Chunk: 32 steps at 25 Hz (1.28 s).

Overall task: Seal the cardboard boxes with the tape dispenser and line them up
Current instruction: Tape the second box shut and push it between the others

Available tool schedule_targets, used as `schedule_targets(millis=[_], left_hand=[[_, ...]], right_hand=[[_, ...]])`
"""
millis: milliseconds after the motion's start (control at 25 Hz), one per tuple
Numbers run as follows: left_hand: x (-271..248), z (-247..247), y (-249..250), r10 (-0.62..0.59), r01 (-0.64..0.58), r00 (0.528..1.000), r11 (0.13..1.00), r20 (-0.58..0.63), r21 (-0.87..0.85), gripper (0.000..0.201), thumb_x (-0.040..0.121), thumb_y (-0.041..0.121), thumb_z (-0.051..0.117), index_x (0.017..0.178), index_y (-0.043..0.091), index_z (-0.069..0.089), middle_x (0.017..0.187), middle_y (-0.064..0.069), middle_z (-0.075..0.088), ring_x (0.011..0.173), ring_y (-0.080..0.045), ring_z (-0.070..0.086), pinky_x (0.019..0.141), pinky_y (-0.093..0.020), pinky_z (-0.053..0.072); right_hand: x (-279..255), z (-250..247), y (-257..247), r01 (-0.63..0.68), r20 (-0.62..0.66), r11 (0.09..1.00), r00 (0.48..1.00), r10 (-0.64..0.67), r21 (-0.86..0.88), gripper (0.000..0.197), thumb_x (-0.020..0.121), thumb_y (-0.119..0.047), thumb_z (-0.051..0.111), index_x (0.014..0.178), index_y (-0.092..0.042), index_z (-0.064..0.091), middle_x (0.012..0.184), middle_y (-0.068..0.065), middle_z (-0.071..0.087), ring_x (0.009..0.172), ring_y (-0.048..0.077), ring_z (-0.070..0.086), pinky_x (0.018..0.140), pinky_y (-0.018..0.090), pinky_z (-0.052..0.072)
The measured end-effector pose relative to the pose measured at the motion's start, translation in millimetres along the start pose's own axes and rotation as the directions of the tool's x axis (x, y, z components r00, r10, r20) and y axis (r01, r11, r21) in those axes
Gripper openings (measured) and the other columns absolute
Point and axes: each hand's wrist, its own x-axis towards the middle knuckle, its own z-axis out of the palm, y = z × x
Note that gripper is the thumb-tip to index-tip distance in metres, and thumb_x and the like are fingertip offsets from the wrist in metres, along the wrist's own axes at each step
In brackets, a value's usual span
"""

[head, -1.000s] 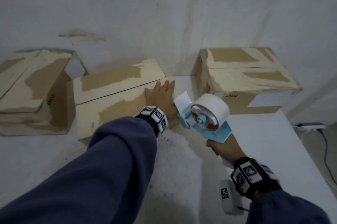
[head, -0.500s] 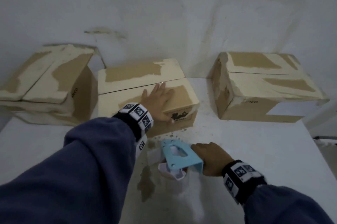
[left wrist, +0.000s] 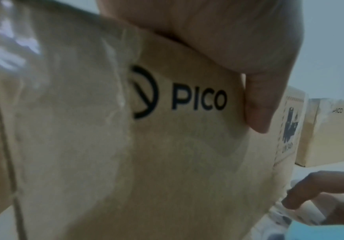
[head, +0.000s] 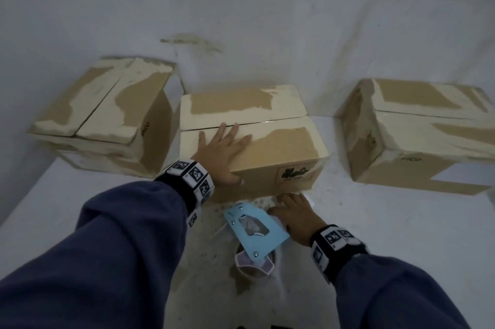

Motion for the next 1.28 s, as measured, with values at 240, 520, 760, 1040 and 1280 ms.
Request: schedule_targets(millis=[240,520,760,1040,1280], left_hand=[[-1,-2,-13,0.042,-0.043,0.998,0.999,-0.051,-0.016,0.11,0.064,0.082,0.041,0.15,0.032,-0.006,0.159,0.0,-0.018,0.146,-0.025,-0.017,0.114,-0.061,-0.005],[-34,18,-32,-0.296,0.16,0.858,0.931,-0.421,-0.328,0.098,0.073,0.076,0.013,0.149,0.015,0.023,0.16,-0.009,0.004,0.148,-0.027,-0.002,0.117,-0.049,0.001],[-35,38,-46,-0.491,0.143,0.835,0.63,-0.248,-0.763,0.086,0.088,0.054,0.049,0.152,0.014,0.007,0.16,-0.004,0.002,0.148,-0.022,0.009,0.118,-0.037,0.014],[-8,29,-69,-0.417,0.016,0.888,0.452,-0.195,-0.892,0.106,0.071,0.071,0.059,0.15,0.022,0.008,0.155,-0.001,0.027,0.139,-0.023,0.033,0.114,-0.046,0.03],[-2,9,-80,-0.311,-0.036,0.943,0.262,-0.12,-0.964,0.066,0.091,0.021,0.056,0.147,0.019,0.021,0.127,0.01,0.046,0.127,-0.015,0.041,0.097,-0.028,0.037]], right_hand=[[-4,-53,-19,-0.017,-0.452,0.988,0.888,0.086,0.155,0.02,0.067,0.0,0.046,0.081,0.001,0.06,0.085,0.018,0.058,0.076,0.034,0.056,0.057,0.031,0.042],[14,-104,14,-0.35,-0.592,0.892,0.667,0.451,0.285,0.052,0.092,-0.037,0.028,0.132,-0.009,0.047,0.142,0.014,0.045,0.134,0.031,0.038,0.105,0.049,0.031],[19,-85,27,-0.348,-0.442,0.802,0.693,0.569,0.487,0.073,0.09,-0.05,0.019,0.148,-0.005,0.019,0.159,0.012,0.015,0.147,0.023,0.01,0.118,0.047,0.015],[5,-80,10,-0.13,-0.459,0.623,0.564,0.686,0.771,0.053,0.099,-0.022,0.039,0.147,-0.003,0.024,0.156,0.011,0.024,0.144,0.021,0.022,0.118,0.033,0.016],[2,-105,11,0.115,-0.29,0.27,0.516,0.806,0.956,0.037,0.097,-0.007,0.045,0.133,-0.003,0.048,0.121,-0.004,0.056,0.117,0.017,0.048,0.1,0.029,0.037]])
